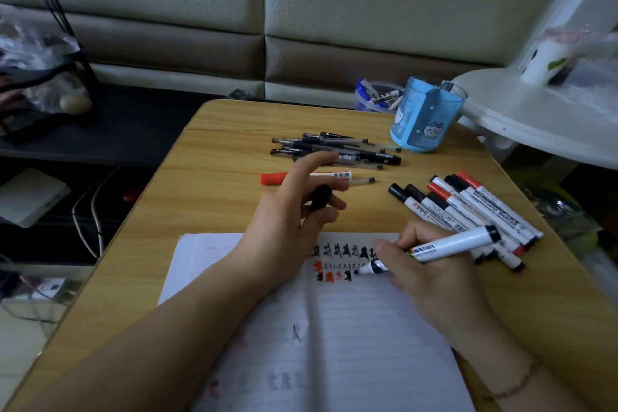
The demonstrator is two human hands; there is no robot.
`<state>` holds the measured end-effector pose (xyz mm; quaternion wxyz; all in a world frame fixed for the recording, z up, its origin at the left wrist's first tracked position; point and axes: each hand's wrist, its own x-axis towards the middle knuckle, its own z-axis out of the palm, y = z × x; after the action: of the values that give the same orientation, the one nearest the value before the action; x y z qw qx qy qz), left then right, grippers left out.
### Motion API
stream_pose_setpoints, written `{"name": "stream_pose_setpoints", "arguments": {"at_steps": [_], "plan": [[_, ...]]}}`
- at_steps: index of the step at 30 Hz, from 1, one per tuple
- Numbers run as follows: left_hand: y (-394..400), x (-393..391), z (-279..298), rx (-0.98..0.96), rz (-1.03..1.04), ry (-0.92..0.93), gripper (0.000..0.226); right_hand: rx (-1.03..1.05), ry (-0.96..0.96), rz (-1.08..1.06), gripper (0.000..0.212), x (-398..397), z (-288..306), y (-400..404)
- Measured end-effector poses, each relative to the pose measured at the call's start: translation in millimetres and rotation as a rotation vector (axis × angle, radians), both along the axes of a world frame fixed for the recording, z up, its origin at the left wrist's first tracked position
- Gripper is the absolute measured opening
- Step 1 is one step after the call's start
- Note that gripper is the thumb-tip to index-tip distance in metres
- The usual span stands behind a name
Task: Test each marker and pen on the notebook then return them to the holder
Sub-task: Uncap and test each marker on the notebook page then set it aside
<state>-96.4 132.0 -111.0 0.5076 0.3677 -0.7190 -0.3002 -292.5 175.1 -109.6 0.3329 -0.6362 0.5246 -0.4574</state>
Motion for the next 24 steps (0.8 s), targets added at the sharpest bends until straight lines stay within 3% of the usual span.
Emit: {"name": "stream_pose_setpoints", "arguments": {"at_steps": [9,24], "plan": [[0.9,0.3,2.2,0.141,0.007,0.024,0.064,-0.010,0.050,-0.001,0.033,3.6,1.8,1.5],[1.8,-0.5,3.7,0.182,-0.012,0.041,0.038,0.034,-0.013,0.009,0.035,2.8,2.2,0.3]]}}
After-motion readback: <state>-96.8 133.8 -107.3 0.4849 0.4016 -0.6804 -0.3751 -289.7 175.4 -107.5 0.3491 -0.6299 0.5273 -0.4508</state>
